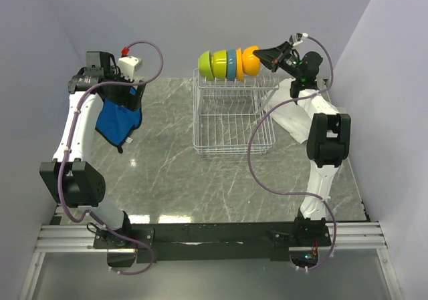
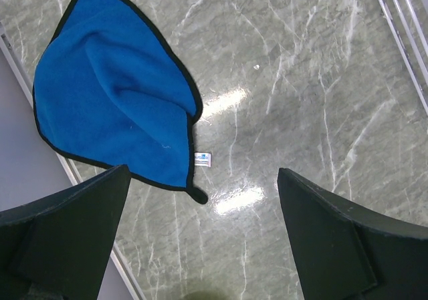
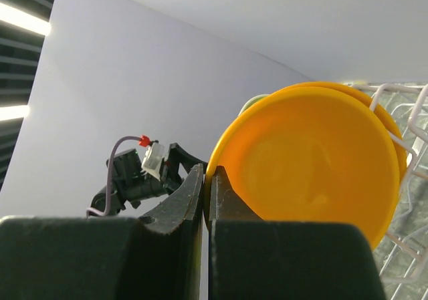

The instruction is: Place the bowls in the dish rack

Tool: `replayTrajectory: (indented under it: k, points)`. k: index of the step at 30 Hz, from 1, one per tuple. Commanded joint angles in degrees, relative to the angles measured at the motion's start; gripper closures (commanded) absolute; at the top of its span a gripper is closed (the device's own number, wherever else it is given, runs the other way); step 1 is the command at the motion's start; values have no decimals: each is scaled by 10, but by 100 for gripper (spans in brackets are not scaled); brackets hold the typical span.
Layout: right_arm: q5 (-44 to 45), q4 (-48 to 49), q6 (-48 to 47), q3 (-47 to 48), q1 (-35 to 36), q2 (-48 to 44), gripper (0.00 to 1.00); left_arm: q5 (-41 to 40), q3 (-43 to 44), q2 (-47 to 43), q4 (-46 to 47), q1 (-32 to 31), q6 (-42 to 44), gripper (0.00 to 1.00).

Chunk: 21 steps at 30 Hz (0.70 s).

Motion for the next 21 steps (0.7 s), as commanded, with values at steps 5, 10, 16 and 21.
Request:
replayTrajectory:
  k: [5,10,16,21]
  points:
    - [13,27,2,-5,4,-15,100,3,-17,-12,22,-8,-10,1]
    - [15,14,-5,4,21,-14,100,3,-25,-13,25,-8,-9,0]
    - [13,-34,-24,9,24,-3,86,-1,-13,-6,25,-24,-9,1]
    - [10,-30,-34,17,23,0,81,-1,-12,-2,26,-29,-11,1]
